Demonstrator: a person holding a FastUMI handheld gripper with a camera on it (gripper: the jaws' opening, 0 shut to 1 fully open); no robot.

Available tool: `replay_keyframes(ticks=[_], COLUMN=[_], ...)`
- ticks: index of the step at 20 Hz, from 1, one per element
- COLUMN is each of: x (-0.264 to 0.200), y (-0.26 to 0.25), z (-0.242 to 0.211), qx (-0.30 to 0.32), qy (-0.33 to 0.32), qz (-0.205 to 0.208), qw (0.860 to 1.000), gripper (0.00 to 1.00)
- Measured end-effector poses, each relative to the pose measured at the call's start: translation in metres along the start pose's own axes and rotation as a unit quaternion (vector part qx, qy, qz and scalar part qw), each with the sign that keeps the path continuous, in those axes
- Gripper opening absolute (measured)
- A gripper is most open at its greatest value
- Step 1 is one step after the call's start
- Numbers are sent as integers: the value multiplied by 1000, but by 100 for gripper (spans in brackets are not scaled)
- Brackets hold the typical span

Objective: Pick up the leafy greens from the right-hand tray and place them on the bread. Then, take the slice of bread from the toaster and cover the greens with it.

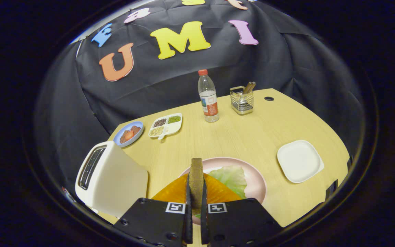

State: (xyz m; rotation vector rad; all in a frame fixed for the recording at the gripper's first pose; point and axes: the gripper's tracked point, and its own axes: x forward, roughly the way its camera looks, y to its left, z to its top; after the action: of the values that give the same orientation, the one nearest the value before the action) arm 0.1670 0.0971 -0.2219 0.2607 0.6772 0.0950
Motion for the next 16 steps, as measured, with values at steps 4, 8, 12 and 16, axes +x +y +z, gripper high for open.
replay_keyframes(ticks=[4,8,12,16], x=[6,12,23,27], y=[-17,-36,-51,-60], z=[-3,-10,-25,-34], qx=[-33,-105,-141,-141], qy=[-10,-32,-34,-33], qz=[-7,-26,-43,-46], qw=[999,994,988,988], gripper=[9,14,20,27])
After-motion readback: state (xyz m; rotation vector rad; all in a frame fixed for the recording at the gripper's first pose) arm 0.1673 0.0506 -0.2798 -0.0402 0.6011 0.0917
